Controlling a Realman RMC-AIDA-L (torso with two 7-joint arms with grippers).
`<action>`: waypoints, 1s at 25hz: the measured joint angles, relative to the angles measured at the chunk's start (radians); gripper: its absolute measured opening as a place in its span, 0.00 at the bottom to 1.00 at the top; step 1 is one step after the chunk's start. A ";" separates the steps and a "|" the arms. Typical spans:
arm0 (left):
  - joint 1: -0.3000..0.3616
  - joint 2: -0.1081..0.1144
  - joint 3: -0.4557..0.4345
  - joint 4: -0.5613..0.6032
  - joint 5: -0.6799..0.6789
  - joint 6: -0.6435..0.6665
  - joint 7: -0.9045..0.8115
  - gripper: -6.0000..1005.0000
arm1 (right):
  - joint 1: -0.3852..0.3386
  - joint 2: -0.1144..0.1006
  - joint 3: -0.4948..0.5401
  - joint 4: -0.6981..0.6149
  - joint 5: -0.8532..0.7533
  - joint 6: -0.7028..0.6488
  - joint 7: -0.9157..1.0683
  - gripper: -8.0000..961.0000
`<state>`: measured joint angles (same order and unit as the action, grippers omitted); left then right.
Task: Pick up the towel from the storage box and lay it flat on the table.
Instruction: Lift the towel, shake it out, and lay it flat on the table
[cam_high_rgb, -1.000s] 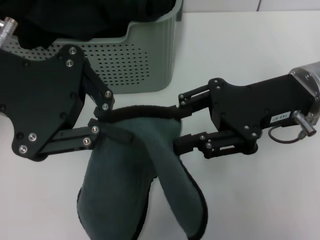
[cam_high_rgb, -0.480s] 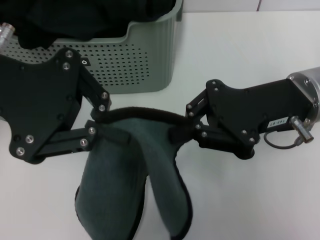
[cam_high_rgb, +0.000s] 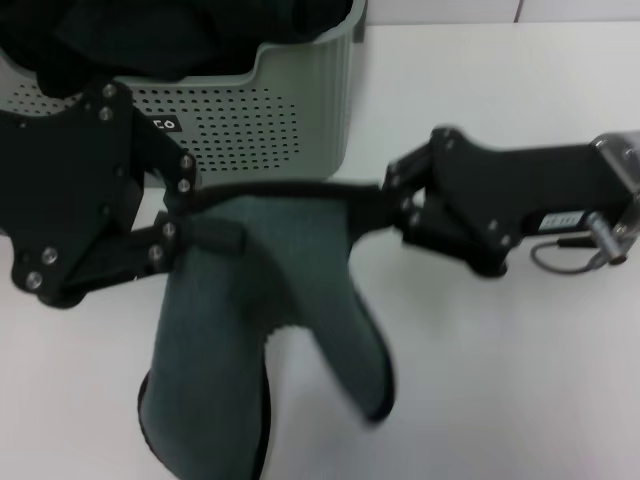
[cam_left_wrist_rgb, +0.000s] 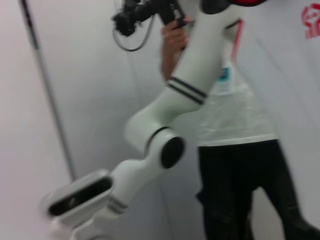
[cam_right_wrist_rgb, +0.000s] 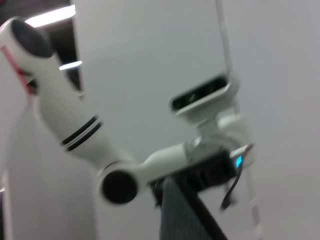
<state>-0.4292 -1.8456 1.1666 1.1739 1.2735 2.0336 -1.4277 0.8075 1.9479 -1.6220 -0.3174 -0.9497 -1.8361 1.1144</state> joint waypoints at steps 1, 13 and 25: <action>0.003 -0.012 -0.021 -0.008 0.018 0.000 -0.005 0.05 | -0.020 -0.002 0.027 -0.024 -0.001 0.004 0.000 0.01; 0.032 -0.229 -0.287 -0.051 0.365 -0.098 0.057 0.07 | -0.171 -0.021 0.222 -0.515 -0.129 0.216 0.113 0.01; 0.035 -0.244 -0.287 -0.170 0.357 -0.193 0.102 0.07 | -0.116 0.054 0.400 -0.852 -0.363 0.315 0.257 0.01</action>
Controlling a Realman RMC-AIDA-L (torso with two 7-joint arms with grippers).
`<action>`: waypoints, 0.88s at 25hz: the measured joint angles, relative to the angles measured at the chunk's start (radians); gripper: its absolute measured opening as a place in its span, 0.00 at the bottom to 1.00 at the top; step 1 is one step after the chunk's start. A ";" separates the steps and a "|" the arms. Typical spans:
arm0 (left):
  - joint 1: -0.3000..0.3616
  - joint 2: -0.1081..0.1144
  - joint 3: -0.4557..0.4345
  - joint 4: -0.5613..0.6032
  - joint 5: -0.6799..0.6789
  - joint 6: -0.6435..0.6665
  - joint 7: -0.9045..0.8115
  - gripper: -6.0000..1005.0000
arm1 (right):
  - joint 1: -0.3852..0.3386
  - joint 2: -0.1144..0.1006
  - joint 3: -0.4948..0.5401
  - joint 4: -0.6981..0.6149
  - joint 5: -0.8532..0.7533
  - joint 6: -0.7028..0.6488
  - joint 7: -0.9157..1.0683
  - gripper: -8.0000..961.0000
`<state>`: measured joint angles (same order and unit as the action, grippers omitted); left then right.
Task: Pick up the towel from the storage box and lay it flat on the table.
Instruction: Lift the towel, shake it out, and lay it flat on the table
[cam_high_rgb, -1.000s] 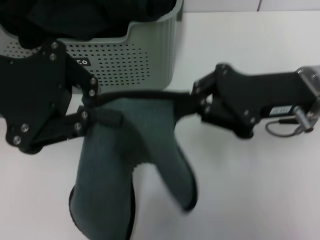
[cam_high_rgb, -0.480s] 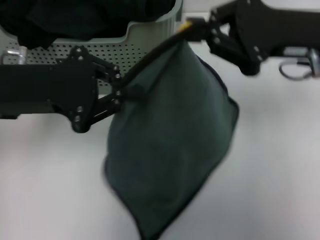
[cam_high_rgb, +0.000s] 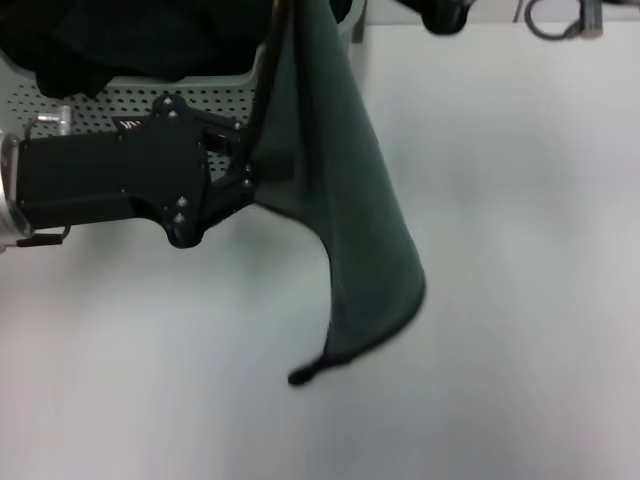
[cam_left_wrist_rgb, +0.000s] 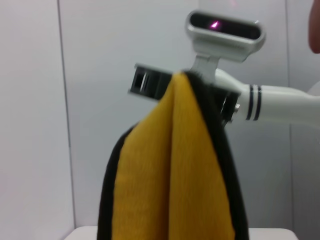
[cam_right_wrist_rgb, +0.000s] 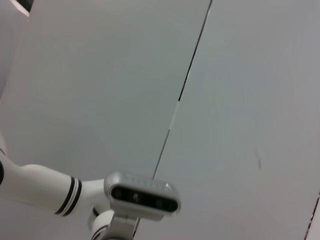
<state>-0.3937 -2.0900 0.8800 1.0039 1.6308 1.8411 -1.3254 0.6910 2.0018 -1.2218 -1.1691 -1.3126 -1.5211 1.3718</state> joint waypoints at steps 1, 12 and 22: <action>0.001 0.000 0.000 -0.003 0.000 -0.007 0.000 0.07 | 0.000 0.000 0.007 -0.029 0.006 0.002 0.003 0.01; 0.008 0.004 -0.006 -0.022 -0.001 -0.032 0.002 0.07 | -0.064 0.011 0.080 -0.200 0.011 0.024 0.040 0.01; 0.006 0.009 -0.042 -0.036 -0.003 -0.027 0.004 0.07 | -0.157 0.012 0.149 -0.257 0.060 0.008 0.045 0.01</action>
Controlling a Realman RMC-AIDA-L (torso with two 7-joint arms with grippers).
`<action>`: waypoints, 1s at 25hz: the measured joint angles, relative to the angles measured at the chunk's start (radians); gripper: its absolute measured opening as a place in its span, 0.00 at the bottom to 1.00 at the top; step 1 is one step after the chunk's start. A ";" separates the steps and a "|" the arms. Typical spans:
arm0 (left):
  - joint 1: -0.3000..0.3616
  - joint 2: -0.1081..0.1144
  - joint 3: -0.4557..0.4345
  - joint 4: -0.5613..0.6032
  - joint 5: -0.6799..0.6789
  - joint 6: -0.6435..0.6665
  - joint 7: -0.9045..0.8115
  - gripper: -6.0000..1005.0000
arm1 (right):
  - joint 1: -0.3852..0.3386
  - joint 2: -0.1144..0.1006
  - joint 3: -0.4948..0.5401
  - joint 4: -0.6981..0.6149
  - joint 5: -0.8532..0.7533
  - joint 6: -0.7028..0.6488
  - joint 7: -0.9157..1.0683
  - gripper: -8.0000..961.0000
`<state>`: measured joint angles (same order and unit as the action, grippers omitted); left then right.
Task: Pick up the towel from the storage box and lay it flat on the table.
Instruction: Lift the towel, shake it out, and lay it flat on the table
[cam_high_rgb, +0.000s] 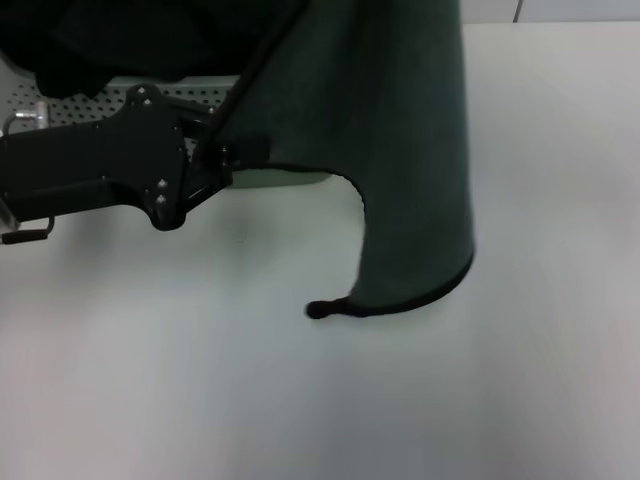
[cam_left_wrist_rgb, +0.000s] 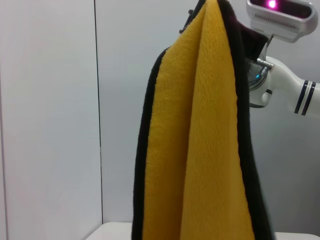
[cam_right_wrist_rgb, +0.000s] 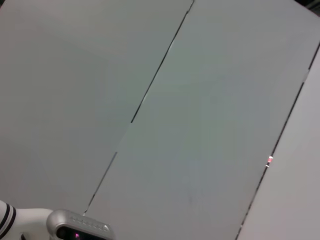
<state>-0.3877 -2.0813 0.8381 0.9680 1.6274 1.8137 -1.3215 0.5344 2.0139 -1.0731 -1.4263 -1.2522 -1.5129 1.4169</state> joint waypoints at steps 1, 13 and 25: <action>-0.001 0.000 0.000 0.000 0.000 0.001 -0.001 0.07 | -0.005 0.000 0.003 -0.001 0.000 0.000 0.000 0.01; 0.002 0.023 0.000 -0.053 -0.086 0.055 0.027 0.09 | -0.046 0.000 0.022 0.007 0.011 -0.003 0.001 0.01; -0.001 0.040 0.009 -0.094 -0.079 0.060 0.040 0.08 | -0.061 0.002 0.023 0.025 0.031 -0.003 -0.005 0.01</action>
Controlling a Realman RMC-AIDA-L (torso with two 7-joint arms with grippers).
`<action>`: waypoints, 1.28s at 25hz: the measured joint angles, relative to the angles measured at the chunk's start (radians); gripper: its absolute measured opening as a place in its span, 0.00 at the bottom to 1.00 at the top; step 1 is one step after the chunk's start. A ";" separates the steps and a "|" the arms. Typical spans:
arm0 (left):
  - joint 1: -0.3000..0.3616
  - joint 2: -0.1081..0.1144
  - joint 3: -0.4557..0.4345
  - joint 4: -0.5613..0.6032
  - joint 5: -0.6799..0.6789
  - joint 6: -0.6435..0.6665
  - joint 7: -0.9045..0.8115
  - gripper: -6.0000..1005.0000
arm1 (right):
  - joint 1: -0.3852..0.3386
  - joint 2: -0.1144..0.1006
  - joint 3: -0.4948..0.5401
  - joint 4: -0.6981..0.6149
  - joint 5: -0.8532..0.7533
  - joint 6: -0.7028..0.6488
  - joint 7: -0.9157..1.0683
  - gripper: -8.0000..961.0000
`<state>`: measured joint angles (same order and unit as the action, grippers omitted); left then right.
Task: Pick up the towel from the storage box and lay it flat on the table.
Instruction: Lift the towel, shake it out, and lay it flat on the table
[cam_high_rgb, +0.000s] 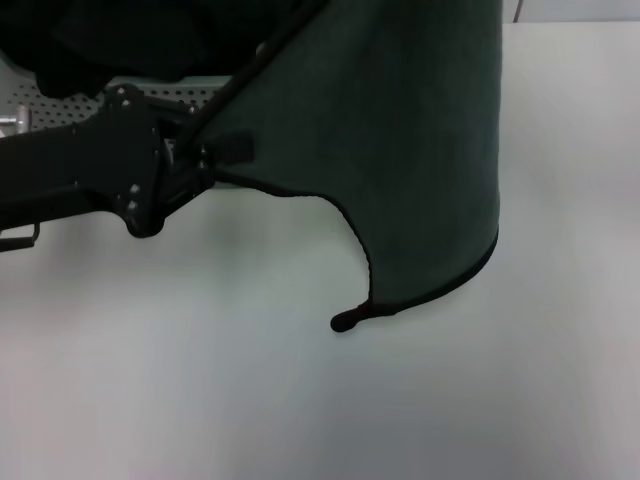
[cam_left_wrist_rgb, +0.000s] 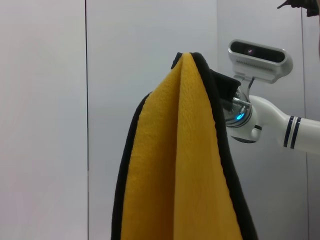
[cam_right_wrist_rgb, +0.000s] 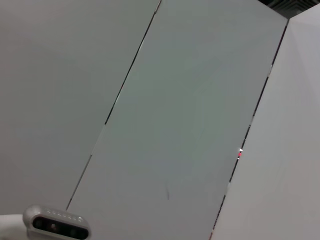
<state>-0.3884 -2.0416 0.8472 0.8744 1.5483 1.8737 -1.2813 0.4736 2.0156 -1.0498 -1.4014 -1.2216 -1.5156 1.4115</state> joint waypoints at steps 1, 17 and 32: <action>0.002 0.000 0.000 0.000 0.000 0.007 0.007 0.08 | -0.004 0.000 0.000 0.001 0.004 0.000 0.000 0.01; 0.018 0.128 -0.109 -0.173 -0.219 0.159 -0.003 0.00 | -0.040 0.004 -0.001 0.331 0.062 -0.191 -0.013 0.01; 0.087 0.198 0.247 -0.157 -0.064 0.171 0.018 0.00 | -0.216 0.002 -0.123 0.537 0.069 -0.587 0.000 0.01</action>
<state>-0.3015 -1.8438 1.0947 0.7173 1.4844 2.0444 -1.2630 0.2572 2.0172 -1.1728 -0.8640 -1.1523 -2.1022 1.4115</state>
